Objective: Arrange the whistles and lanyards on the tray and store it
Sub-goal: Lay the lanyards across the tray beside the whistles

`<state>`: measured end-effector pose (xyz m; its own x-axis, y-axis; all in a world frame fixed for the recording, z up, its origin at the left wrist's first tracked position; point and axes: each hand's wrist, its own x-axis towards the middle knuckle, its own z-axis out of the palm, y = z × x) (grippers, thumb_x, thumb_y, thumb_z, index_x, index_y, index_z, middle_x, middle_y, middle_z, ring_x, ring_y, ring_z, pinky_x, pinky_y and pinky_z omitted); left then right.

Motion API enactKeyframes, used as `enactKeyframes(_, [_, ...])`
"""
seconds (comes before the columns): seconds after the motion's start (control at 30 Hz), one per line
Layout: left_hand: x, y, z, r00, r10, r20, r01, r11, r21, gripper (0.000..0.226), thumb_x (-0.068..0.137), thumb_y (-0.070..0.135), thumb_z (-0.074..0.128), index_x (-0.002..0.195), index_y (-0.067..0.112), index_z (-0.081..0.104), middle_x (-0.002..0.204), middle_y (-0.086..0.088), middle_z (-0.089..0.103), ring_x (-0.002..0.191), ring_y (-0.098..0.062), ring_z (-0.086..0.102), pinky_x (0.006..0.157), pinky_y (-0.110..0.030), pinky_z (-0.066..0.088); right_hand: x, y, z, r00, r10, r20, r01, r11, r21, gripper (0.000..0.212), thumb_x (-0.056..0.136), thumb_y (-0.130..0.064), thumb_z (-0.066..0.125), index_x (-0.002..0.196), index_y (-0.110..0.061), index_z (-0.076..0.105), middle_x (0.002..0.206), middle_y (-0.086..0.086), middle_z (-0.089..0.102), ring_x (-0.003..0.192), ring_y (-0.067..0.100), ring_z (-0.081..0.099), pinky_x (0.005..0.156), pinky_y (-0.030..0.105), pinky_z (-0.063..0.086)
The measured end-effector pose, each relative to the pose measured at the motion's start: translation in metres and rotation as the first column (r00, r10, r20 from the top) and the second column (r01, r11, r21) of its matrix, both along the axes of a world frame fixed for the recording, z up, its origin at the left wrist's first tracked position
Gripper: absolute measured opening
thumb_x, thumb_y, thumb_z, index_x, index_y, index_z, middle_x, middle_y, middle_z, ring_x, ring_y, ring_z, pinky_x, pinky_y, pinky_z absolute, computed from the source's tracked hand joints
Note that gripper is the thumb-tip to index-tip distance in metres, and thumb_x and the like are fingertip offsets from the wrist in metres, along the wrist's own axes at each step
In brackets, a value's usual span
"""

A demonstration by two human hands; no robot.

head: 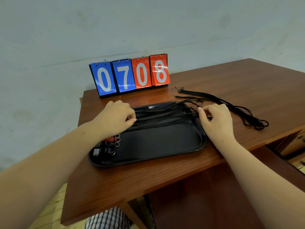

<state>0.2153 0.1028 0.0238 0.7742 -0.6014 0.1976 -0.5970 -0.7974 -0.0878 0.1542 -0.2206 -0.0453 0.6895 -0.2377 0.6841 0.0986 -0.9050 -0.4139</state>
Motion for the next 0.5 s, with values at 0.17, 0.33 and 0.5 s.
enactKeyframes(0.17, [0.003, -0.031, 0.008, 0.998, -0.051, -0.032, 0.05, 0.998, -0.036, 0.016, 0.097, 0.039, 0.055, 0.096, 0.03, 0.068, 0.097, 0.011, 0.061, 0.095, -0.01, 0.052, 0.09, -0.032, 0.04, -0.001, 0.001, 0.002, 0.999, 0.038, -0.011, -0.038, 0.999, 0.026, 0.018, 0.095, -0.032, 0.059, 0.091, -0.018, 0.069, 0.082, -0.008, 0.062, 0.083, 0.008, 0.044, 0.078, 0.025, 0.036])
enactKeyframes(0.33, [0.014, -0.069, 0.013, 0.992, -0.095, -0.083, 0.079, 0.981, -0.177, 0.015, 0.096, 0.034, 0.06, 0.108, 0.027, 0.066, 0.093, 0.014, 0.061, 0.089, -0.006, 0.055, 0.091, -0.033, 0.047, 0.003, -0.008, 0.005, 0.996, 0.074, -0.05, -0.061, 0.972, 0.229, 0.01, 0.095, -0.028, 0.06, 0.096, -0.022, 0.068, 0.088, -0.009, 0.062, 0.089, 0.01, 0.052, 0.076, 0.026, 0.044])
enactKeyframes(0.5, [0.034, -0.112, 0.008, 0.989, -0.11, -0.1, 0.081, 0.961, -0.265, 0.026, 0.098, 0.03, 0.059, 0.123, 0.023, 0.058, 0.093, 0.013, 0.061, 0.085, -0.005, 0.058, 0.086, -0.027, 0.048, 0.023, -0.033, 0.009, 0.988, 0.021, -0.15, 0.021, 0.962, 0.271, 0.011, 0.096, -0.018, 0.057, 0.102, -0.023, 0.065, 0.093, -0.007, 0.059, 0.088, 0.013, 0.056, 0.075, 0.025, 0.046])
